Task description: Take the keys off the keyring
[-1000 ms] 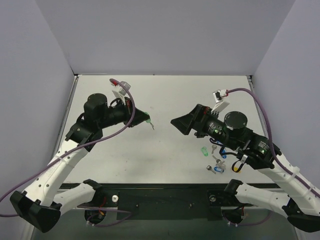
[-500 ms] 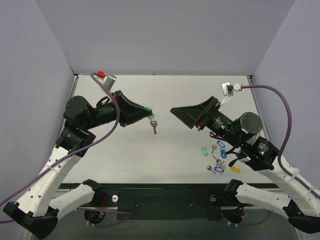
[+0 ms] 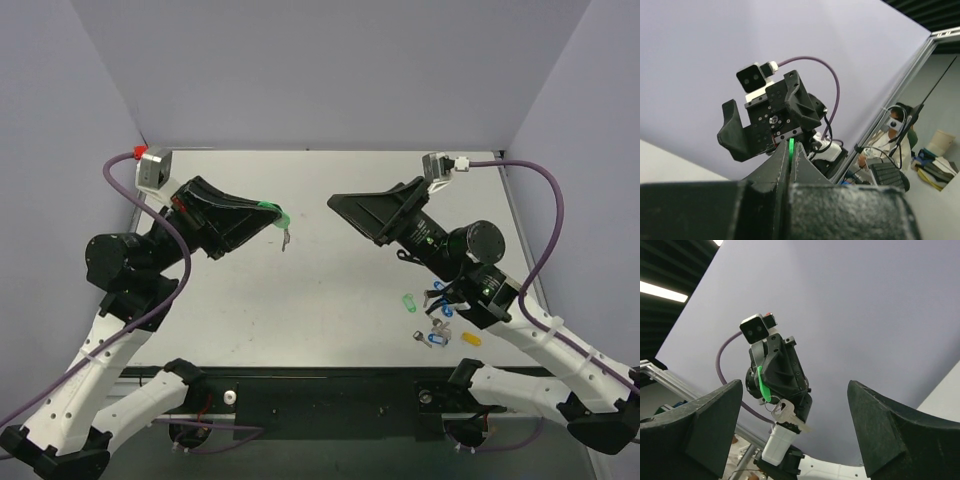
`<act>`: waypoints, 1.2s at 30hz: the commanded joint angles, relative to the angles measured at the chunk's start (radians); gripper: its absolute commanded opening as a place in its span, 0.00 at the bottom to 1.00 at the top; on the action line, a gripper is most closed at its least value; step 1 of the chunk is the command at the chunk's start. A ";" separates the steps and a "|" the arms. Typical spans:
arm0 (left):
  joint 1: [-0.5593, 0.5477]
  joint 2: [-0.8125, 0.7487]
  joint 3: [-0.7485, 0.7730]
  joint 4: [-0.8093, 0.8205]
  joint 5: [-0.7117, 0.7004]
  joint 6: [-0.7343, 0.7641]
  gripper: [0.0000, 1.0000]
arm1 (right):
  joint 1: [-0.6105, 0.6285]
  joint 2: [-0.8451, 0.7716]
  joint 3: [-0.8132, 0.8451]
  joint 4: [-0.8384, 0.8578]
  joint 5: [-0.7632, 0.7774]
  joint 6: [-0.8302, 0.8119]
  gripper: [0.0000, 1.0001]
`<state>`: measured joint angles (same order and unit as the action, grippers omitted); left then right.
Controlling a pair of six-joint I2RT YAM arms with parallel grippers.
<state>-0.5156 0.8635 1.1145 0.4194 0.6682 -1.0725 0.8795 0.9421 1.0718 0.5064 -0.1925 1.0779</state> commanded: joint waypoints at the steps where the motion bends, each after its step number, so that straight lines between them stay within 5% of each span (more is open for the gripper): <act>1: -0.003 -0.038 -0.060 0.183 -0.160 -0.134 0.00 | 0.006 0.044 -0.004 0.294 -0.030 0.123 0.79; 11: -0.003 -0.006 -0.079 0.375 -0.225 -0.256 0.00 | 0.033 0.208 -0.006 0.679 -0.018 0.346 0.76; 36: -0.021 0.025 -0.053 0.481 -0.309 -0.330 0.00 | 0.193 0.397 0.109 0.856 0.021 0.418 0.72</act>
<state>-0.5293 0.8867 1.0214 0.8402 0.3763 -1.3857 1.0557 1.3411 1.1275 1.2201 -0.1825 1.4921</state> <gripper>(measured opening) 0.035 0.720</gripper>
